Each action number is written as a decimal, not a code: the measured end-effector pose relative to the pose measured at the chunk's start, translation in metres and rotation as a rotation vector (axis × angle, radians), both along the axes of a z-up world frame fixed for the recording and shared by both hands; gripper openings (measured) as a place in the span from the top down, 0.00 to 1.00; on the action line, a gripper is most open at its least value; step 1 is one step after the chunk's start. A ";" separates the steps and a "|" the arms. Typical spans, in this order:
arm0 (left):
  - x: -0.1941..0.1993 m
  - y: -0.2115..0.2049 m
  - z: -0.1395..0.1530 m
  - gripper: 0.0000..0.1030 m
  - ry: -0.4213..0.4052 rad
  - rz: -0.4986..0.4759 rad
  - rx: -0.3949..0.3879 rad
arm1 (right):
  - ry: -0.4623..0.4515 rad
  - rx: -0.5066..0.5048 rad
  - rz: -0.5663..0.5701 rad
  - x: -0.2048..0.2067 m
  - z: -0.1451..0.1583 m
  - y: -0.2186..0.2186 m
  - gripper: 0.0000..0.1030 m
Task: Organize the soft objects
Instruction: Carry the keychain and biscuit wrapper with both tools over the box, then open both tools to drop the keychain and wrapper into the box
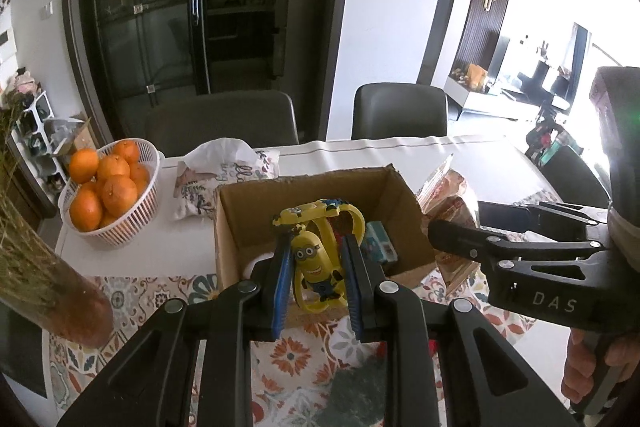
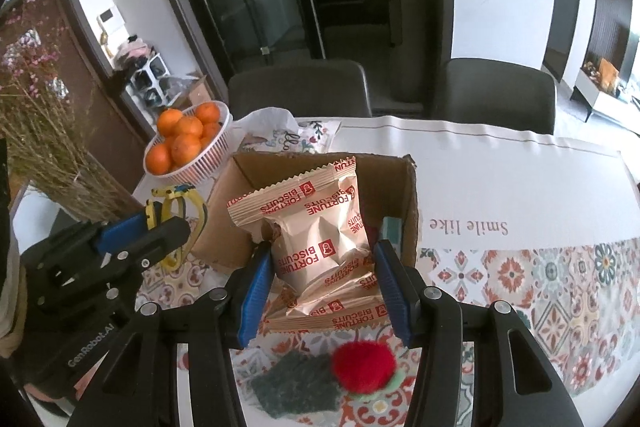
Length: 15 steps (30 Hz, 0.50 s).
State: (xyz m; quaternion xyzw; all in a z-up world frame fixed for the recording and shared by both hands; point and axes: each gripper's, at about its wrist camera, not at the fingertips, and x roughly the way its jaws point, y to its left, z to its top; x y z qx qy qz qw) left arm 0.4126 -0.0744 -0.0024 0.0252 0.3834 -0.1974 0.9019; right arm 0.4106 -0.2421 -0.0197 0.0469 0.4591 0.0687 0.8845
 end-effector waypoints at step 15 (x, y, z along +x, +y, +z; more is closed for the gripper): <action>0.059 -0.006 -0.029 0.76 0.099 0.000 0.046 | 0.111 -0.010 0.006 0.054 -0.034 0.003 0.49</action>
